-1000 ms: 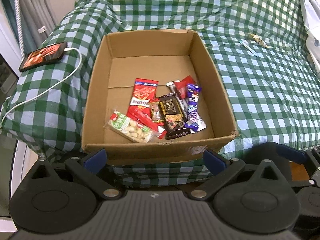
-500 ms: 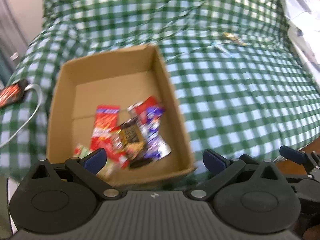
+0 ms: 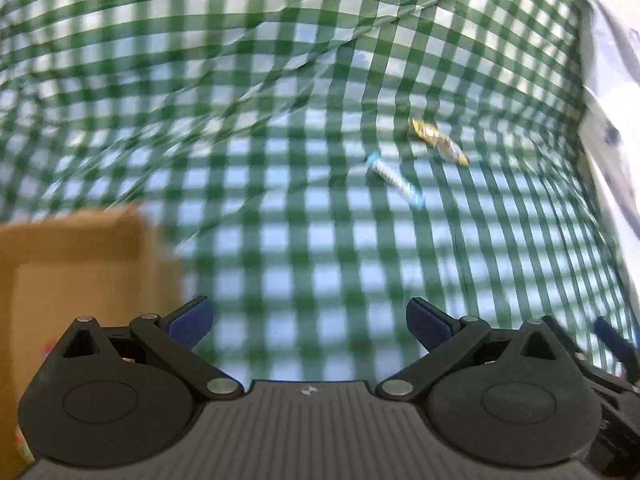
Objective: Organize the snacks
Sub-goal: 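Grasp the yellow candy bar with the right tool while the left tool grasps the blue stick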
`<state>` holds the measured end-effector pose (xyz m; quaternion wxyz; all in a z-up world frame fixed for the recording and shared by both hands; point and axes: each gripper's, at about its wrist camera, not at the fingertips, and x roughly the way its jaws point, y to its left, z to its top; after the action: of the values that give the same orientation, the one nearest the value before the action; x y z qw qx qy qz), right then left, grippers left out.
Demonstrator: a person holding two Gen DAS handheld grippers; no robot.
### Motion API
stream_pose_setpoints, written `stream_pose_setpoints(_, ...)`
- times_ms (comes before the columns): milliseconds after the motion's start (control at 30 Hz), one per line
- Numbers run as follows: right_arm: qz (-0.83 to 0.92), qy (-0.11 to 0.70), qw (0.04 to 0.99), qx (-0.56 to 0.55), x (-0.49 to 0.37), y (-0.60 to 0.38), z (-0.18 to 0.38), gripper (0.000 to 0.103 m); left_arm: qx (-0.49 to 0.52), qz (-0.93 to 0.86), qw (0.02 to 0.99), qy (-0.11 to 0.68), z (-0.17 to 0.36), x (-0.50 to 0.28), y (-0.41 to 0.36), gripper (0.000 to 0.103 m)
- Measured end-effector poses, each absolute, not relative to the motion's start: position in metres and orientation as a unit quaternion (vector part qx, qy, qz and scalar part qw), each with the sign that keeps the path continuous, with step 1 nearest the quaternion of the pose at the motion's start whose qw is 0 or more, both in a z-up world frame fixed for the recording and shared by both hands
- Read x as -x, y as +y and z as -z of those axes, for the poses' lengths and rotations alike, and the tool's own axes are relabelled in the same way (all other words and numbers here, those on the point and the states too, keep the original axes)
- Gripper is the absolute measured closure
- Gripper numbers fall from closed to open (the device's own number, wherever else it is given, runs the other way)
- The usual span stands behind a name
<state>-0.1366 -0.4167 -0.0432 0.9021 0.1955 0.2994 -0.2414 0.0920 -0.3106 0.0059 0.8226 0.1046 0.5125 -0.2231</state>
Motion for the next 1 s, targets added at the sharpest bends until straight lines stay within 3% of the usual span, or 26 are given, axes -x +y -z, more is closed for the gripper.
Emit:
stream_pose_setpoints(267, 0.216, 0.301, 0.921, -0.122, -0.006, -0.564, 0.111, 0.001, -0.086, 0.218, 0.803, 0.548, 0.109, -0.199, -0.461, 0.001)
stream_pose_setpoints(433, 0.206, 0.352, 0.904, -0.133, -0.097, -0.622, 0.176, 0.001, -0.052, 0.207, 0.793, 0.571, 0.157, -0.243, -0.504, 0.003)
stream_pose_setpoints(533, 0.197, 0.333, 0.916, -0.107, -0.129, -0.63, 0.198, 0.001, -0.044, 0.219, 0.787, 0.575, 0.17, -0.247, -0.513, 0.007)
stream_pose_setpoints(567, 0.191, 0.337, 0.916, -0.101, -0.14, -0.632, 0.205, 0.001, -0.048, 0.224, 0.794, 0.563, 0.17, -0.244, -0.514, 0.012)
stream_pose_setpoints(600, 0.185, 0.339, 0.917, -0.097, -0.148, -0.631, 0.21, 0.003, -0.055, 0.232, 0.8, 0.55, 0.168, -0.24, -0.514, 0.038)
stream_pose_setpoints(633, 0.177, 0.344, 0.918, -0.089, -0.156, -0.63, 0.215, 0.019, -0.066, 0.239, 0.807, 0.536, 0.166, -0.237, -0.514, 0.088)
stream_pose_setpoints(667, 0.168, 0.347, 0.919, -0.082, -0.16, -0.627, 0.219, 0.055, -0.064, 0.255, 0.801, 0.539, 0.167, -0.237, -0.51, 0.101)
stream_pose_setpoints(733, 0.145, 0.333, 0.928, -0.076, -0.154, -0.619, 0.222, 0.076, -0.044, 0.273, 0.786, 0.552, 0.169, -0.239, -0.505, 0.101)
stream_pose_setpoints(1000, 0.158, 0.302, 0.935, -0.102, -0.073, -0.571, 0.18, 0.077, -0.02, 0.308, 0.784, 0.539, 0.114, -0.18, -0.424, 0.101)
